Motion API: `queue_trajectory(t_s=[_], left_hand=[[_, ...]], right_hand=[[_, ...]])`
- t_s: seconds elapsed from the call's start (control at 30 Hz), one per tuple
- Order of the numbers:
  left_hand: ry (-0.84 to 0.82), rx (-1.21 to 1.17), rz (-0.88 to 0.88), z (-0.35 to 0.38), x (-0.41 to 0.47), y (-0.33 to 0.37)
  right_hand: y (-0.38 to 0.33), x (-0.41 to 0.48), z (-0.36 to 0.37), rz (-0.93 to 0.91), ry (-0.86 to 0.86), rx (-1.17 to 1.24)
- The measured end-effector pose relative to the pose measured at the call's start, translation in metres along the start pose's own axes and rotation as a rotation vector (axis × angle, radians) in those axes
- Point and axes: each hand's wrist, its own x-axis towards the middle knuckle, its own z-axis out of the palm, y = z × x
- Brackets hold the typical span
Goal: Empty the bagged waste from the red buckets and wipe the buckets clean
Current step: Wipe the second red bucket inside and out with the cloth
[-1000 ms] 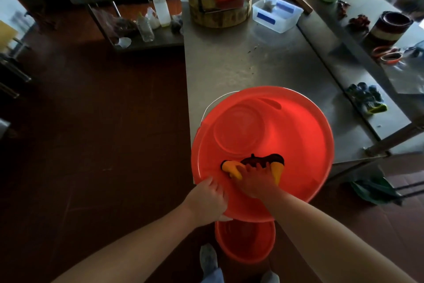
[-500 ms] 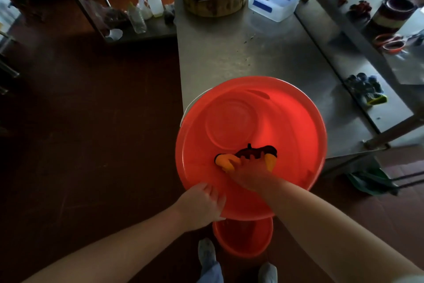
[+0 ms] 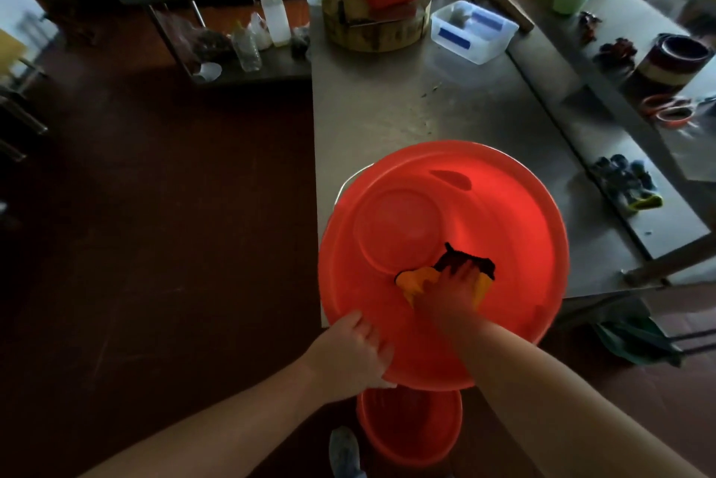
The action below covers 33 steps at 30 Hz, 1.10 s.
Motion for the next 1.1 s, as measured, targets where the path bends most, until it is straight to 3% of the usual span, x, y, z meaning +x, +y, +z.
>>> queue_trajectory(t_s=[0.03, 0.1, 0.23, 0.4, 0.47, 0.57, 0.7, 0.8, 0.93, 1.1], left_hand=[[-0.005, -0.013, 0.039, 0.000, 0.004, -0.002], [0.072, 0.018, 0.081, 0.005, 0.006, -0.002], [0.122, 0.045, 0.065, -0.001, 0.010, -0.005], [0.134, -0.083, -0.036, -0.005, 0.018, -0.007], [0.107, -0.114, -0.066, -0.007, 0.018, -0.010], [0.057, -0.132, -0.049, -0.004, 0.014, -0.012], [0.059, -0.097, -0.028, -0.004, 0.015, -0.010], [0.070, -0.070, -0.011, 0.000, 0.014, -0.006], [0.100, -0.032, -0.003, 0.000, 0.017, 0.001], [0.098, -0.059, -0.084, -0.003, 0.017, 0.004]], right_hand=[[-0.012, 0.000, -0.002, 0.043, -0.083, -0.037], [-0.037, -0.008, -0.008, 0.062, -0.177, 0.121], [-0.064, -0.011, -0.016, -0.084, -0.203, 0.316], [-0.052, 0.002, -0.019, -0.211, -0.273, 0.083], [-0.031, 0.013, -0.024, -0.205, -0.204, 0.017], [0.006, 0.032, -0.029, -0.151, -0.056, 0.127], [0.011, 0.031, -0.029, -0.135, 0.029, -0.088], [0.000, 0.008, -0.019, -0.161, -0.054, -0.161], [-0.032, -0.025, -0.014, -0.221, -0.214, 0.030], [-0.022, -0.038, -0.026, -0.286, -0.191, -0.118]])
